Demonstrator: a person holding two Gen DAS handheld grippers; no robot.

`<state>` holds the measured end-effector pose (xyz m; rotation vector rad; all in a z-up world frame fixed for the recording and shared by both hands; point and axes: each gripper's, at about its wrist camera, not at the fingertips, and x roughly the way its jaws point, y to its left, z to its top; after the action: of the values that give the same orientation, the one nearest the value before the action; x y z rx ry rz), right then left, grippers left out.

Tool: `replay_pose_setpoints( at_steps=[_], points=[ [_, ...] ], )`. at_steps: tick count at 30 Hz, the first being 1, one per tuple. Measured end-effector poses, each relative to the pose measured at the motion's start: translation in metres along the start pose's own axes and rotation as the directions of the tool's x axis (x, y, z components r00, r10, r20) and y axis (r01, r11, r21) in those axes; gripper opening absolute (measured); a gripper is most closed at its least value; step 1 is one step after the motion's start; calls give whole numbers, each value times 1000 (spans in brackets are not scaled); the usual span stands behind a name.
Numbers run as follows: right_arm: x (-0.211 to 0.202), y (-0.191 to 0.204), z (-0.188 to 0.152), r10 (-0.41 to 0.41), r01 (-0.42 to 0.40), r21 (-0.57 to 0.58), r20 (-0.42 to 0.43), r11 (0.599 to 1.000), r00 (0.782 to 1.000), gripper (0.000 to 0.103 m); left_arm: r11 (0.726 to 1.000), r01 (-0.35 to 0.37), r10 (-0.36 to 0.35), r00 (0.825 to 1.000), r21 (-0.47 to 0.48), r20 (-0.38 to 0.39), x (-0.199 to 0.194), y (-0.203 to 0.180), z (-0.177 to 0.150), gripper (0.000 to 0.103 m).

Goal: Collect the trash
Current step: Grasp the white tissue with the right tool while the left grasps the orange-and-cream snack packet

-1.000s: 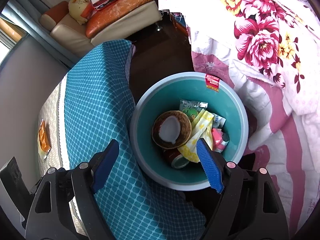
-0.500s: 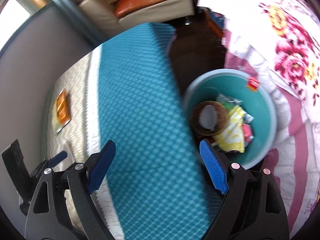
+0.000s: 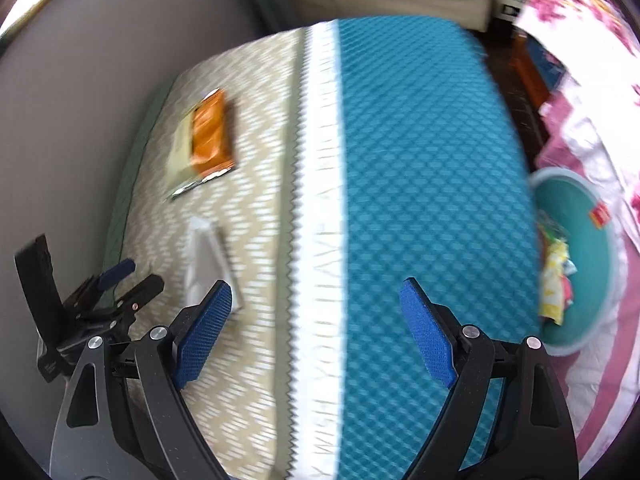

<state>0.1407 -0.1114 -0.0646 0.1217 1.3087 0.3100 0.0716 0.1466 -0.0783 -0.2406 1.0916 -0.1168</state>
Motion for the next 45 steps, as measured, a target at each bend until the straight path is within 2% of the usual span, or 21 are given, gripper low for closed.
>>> replay_pose_setpoints(
  at_steps=[6,10,14,17,19,21,22,28,36,37,43,45],
  points=[
    [39,50,3,11,-16,-110,-45,994,999,82,999,-54,54,999,9,10,-5,31,-4,97],
    [56,73,3,6,-15,-161,-57,987,998,82,998,-63,63,998,-15,5,-5,49,-3,97],
    [70,85,3,-4,-9,-182,-71,983,997,62,998,-48,48,999,-42,3,-5,59,-3,98],
    [78,94,0,-31,16,-218,-69,976,997,61,998,-36,37,999,-44,2,-4,64,0,98],
    [82,100,-2,-41,23,-244,-69,970,997,51,998,-29,29,1000,-48,1,-1,63,4,98],
    [85,104,-2,-35,14,-248,-78,969,996,12,998,-18,18,1000,-56,-2,1,63,7,98],
    [85,104,-2,-32,13,-248,-75,969,997,8,998,-14,14,1000,-57,-3,3,61,12,98],
    [70,85,13,-7,3,-169,-23,986,1000,6,1000,-8,8,1000,-28,6,17,41,40,98],
    [47,49,53,8,-4,-72,54,997,999,6,1000,27,-27,1000,-14,1,46,14,98,98],
    [46,46,50,9,-5,-67,58,998,998,6,1000,27,-27,1000,-12,1,48,10,103,98],
    [38,9,71,27,-26,-18,74,1000,997,6,993,-6,1,999,-122,-38,76,-11,127,98],
    [43,-1,76,37,-36,-11,71,999,997,7,991,-51,44,998,-127,-54,86,-22,131,98]
  ],
)
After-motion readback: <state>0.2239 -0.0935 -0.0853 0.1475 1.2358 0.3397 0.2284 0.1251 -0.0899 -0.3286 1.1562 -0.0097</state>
